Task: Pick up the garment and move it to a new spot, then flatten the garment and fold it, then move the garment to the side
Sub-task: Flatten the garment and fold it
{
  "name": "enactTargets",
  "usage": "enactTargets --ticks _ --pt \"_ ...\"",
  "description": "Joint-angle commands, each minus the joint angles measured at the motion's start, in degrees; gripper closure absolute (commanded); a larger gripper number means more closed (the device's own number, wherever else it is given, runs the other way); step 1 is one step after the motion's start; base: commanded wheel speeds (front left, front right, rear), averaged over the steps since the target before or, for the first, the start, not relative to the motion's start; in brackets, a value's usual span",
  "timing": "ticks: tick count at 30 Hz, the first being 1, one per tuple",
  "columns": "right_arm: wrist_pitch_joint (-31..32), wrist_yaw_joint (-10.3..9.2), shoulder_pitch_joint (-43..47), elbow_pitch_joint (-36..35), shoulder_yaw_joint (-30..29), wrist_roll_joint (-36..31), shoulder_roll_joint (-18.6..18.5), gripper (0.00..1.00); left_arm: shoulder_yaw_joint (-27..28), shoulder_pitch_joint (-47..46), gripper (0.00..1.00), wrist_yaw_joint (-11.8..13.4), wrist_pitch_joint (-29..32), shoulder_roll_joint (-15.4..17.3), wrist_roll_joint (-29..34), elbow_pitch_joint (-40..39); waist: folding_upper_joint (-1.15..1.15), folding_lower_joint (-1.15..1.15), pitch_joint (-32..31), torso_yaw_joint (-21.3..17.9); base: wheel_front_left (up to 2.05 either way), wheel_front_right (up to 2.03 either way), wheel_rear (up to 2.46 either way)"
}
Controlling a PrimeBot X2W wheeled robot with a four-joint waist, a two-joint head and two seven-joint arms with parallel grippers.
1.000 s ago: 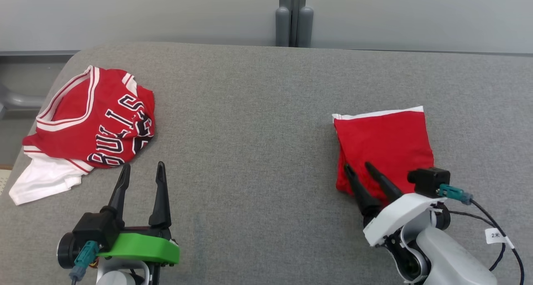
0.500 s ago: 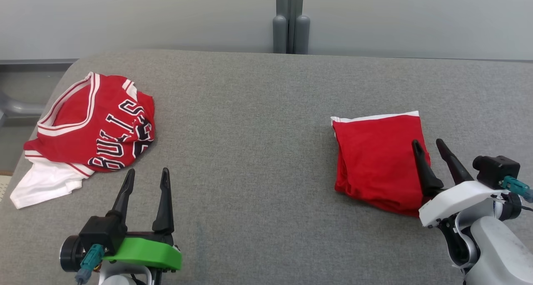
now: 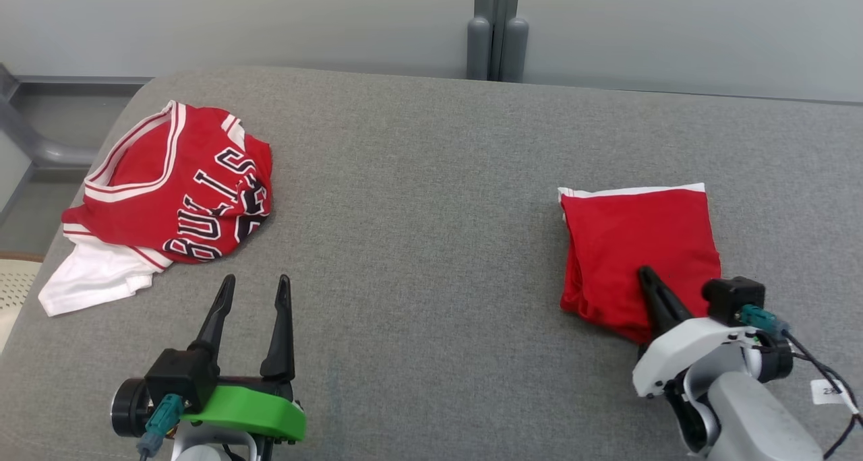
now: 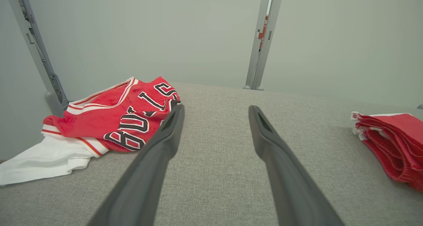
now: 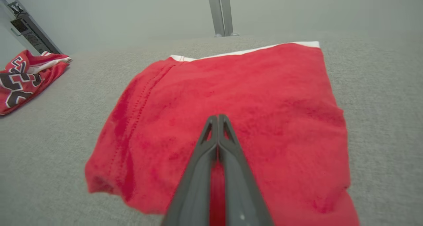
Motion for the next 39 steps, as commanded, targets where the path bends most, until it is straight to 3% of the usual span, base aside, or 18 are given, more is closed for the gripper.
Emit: enactTargets --ticks 1,7,13,29,31,32,33,34,39 --pt "-0.16 -0.06 -0.73 0.44 0.26 -0.71 1.33 1.0 -0.2 -0.49 0.0 -0.22 -0.2 0.14 -0.01 0.11 0.0 0.0 0.19 0.23 0.0 0.0 0.0" --pt "-0.16 -0.07 -0.38 0.25 3.07 -2.5 6.13 1.0 -0.8 -0.67 0.0 -0.25 -0.2 0.14 -0.26 0.49 0.0 0.0 0.22 0.38 0.0 0.0 0.0" --pt "-0.16 -0.07 1.14 -3.99 4.13 -2.57 7.46 1.0 -0.67 -0.46 0.0 -0.2 -0.2 0.14 0.06 0.92 0.0 0.0 -0.45 -1.02 0.0 0.0 0.0" --pt "-0.16 -0.07 9.99 -22.47 -4.7 -7.1 2.11 1.0 3.78 2.37 0.0 0.12 -0.2 0.14 1.93 0.14 0.0 0.0 -3.69 -9.83 0.0 0.0 0.0" --pt "-0.16 -0.07 10.91 -23.57 -5.44 -7.68 1.78 0.64 4.51 2.66 0.0 0.04 -0.2 0.15 2.54 -0.17 0.0 0.0 -3.86 -10.71 0.0 0.0 0.0" --pt "-0.16 -0.07 11.51 -24.09 -5.81 -8.31 1.48 0.32 4.87 2.9 0.0 -0.03 -0.2 0.15 2.76 -0.26 0.0 0.0 -3.93 -11.07 0.0 0.0 0.0" --pt "-0.16 -0.07 11.95 -24.5 -6.06 -8.68 1.51 0.09 5.15 3.11 0.0 -0.06 -0.2 0.15 2.95 -0.32 0.0 0.0 -4.01 -11.38 0.0 0.0 0.0" --pt "-0.16 -0.07 12.55 -24.99 -6.47 -9.1 1.58 0.0 5.37 3.3 0.0 -0.1 -0.2 0.15 3.1 -0.43 0.0 0.0 -4.1 -11.67 0.0 0.0 0.0" --pt "-0.16 -0.07 15.38 -26.8 -8.89 -10.66 1.72 0.0 6.64 4.31 0.0 -0.1 -0.2 0.15 3.82 -0.73 0.0 0.0 -4.73 -12.75 0.0 0.0 0.0"
